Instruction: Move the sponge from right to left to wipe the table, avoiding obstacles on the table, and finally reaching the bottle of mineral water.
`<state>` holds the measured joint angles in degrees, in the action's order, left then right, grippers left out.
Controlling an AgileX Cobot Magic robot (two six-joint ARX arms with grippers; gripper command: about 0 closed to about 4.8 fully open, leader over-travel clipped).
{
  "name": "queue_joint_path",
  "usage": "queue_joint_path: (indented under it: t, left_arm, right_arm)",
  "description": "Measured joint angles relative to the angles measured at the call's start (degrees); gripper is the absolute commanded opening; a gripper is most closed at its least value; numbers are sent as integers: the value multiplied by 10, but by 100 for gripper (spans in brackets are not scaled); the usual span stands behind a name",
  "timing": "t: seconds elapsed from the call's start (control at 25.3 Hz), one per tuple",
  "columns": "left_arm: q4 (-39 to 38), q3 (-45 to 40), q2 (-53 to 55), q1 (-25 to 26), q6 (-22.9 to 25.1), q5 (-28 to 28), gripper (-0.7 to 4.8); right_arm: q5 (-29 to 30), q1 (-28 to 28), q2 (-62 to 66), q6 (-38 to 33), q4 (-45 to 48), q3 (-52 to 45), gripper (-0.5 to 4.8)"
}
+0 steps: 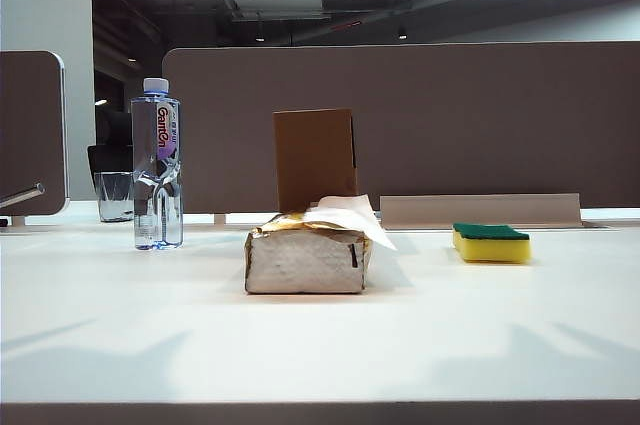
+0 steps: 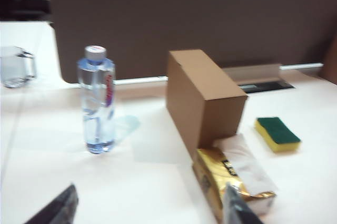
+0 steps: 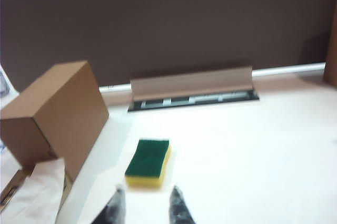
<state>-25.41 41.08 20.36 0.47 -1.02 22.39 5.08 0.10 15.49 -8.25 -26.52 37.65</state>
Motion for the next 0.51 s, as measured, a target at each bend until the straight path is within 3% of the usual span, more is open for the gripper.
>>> queue_joint_path:
  t: [0.24, 0.51]
  left_arm:
    - [-10, 33, 51, 0, -1, 52, 351]
    - [-20, 40, 90, 0, -14, 128, 351]
  right_arm:
    - [37, 0, 149, -19, -72, 131, 243]
    - [113, 0, 342, -40, -159, 286, 266]
